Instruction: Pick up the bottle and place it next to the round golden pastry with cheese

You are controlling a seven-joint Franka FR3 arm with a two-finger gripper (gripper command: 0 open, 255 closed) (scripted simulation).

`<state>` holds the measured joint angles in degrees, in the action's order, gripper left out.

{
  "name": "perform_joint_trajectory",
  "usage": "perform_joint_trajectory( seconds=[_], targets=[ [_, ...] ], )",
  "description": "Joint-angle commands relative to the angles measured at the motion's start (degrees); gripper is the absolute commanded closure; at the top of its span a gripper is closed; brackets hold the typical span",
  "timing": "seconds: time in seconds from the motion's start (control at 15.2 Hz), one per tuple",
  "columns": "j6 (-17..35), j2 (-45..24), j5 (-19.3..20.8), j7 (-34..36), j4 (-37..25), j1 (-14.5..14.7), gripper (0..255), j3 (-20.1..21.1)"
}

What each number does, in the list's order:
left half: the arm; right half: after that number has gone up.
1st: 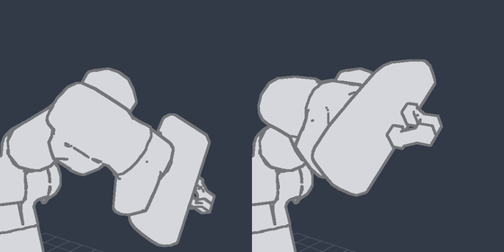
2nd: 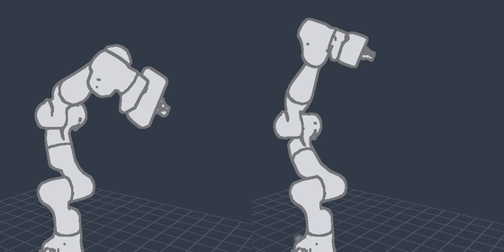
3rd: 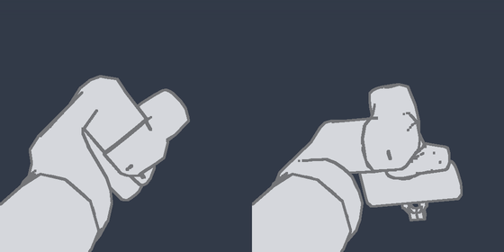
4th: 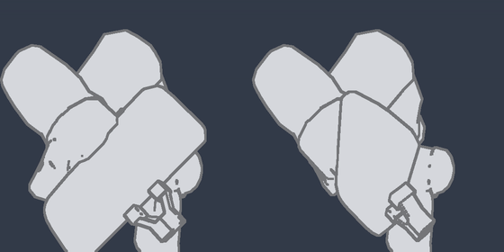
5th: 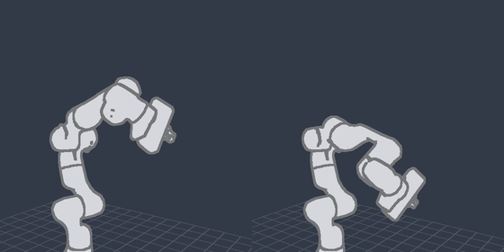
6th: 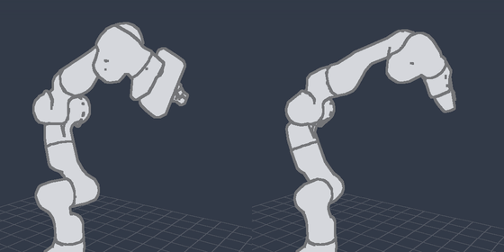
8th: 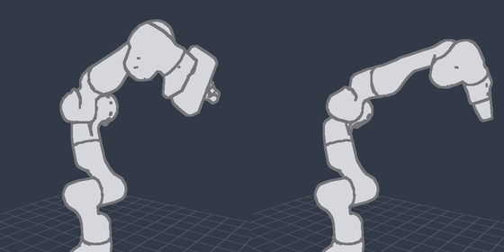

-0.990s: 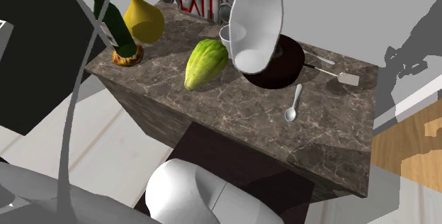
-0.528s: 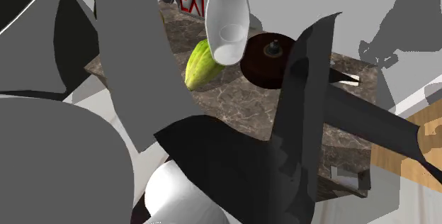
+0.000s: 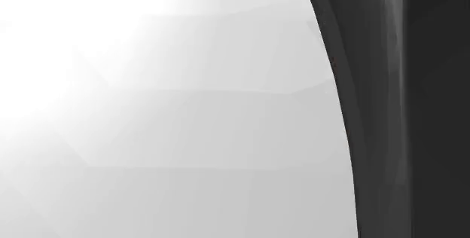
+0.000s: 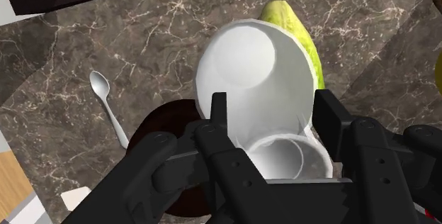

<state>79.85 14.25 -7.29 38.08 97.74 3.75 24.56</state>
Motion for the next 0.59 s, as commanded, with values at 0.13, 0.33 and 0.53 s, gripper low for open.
perform_joint_trajectory(
  seconds=[0.13, 0.33, 0.53],
  targets=[
    [3.49, -7.30, 1.97, 6.07, -3.69, 1.57, 255, 4.44],
    [5.35, -13.01, 4.34, 10.34, -7.02, 3.18, 255, 7.08],
    [6.62, -19.37, 7.51, 14.63, -11.24, 5.48, 255, 9.19]
  ],
)
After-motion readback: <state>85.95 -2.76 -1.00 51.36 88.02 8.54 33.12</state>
